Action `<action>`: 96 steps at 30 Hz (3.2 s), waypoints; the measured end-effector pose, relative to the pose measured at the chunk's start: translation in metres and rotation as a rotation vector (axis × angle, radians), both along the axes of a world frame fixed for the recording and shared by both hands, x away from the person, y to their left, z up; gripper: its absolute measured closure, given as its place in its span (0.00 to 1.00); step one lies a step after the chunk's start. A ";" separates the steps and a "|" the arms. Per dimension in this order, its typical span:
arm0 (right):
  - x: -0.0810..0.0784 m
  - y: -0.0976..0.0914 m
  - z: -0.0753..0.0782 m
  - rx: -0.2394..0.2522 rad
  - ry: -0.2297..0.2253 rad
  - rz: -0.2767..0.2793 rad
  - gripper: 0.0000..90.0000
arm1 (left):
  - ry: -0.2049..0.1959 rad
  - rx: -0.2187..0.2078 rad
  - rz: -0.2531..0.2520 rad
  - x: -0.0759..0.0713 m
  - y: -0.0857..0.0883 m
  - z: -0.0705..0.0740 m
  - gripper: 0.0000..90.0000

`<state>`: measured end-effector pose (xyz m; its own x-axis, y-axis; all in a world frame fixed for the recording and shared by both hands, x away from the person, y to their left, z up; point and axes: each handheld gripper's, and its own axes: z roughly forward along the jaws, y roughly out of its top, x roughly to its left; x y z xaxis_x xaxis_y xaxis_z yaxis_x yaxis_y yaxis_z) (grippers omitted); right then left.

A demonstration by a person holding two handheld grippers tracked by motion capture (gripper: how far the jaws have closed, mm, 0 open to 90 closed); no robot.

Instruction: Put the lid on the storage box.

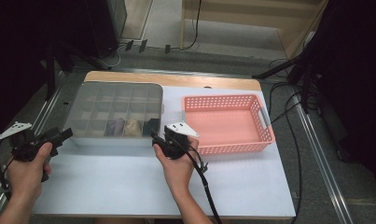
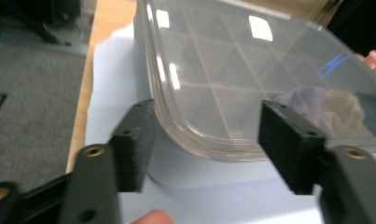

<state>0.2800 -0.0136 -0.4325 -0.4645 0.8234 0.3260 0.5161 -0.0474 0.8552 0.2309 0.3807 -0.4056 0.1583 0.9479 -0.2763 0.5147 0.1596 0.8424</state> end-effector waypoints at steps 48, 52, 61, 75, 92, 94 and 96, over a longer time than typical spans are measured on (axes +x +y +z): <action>-0.070 -0.063 -0.044 -0.053 -0.023 0.100 0.00 | -0.036 0.104 -0.083 -0.052 -0.047 -0.064 0.01; -0.073 -0.075 -0.045 -0.055 -0.023 0.100 0.00 | -0.036 0.103 -0.085 -0.052 -0.047 -0.064 0.01; -0.079 -0.105 -0.047 -0.062 -0.025 0.056 0.00 | -0.030 0.097 -0.089 -0.052 -0.045 -0.064 0.01; -0.082 -0.160 -0.048 -0.087 -0.038 -0.031 0.00 | -0.030 0.098 -0.093 -0.052 -0.045 -0.064 0.01; -0.084 -0.235 -0.052 -0.118 -0.041 -0.170 0.00 | -0.033 0.100 -0.091 -0.052 -0.046 -0.064 0.01; -0.085 -0.246 -0.053 -0.120 -0.031 -0.193 0.00 | -0.036 0.101 -0.090 -0.052 -0.046 -0.064 0.01; -0.086 -0.257 -0.054 -0.123 -0.029 -0.211 0.00 | -0.036 0.101 -0.089 -0.052 -0.046 -0.064 0.01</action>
<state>0.1940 -0.2703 -0.4861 -0.2854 0.9359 0.2067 0.4809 -0.0467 0.8755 0.1785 0.3348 -0.4698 0.2515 0.9523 -0.1726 0.4920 0.0278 0.8702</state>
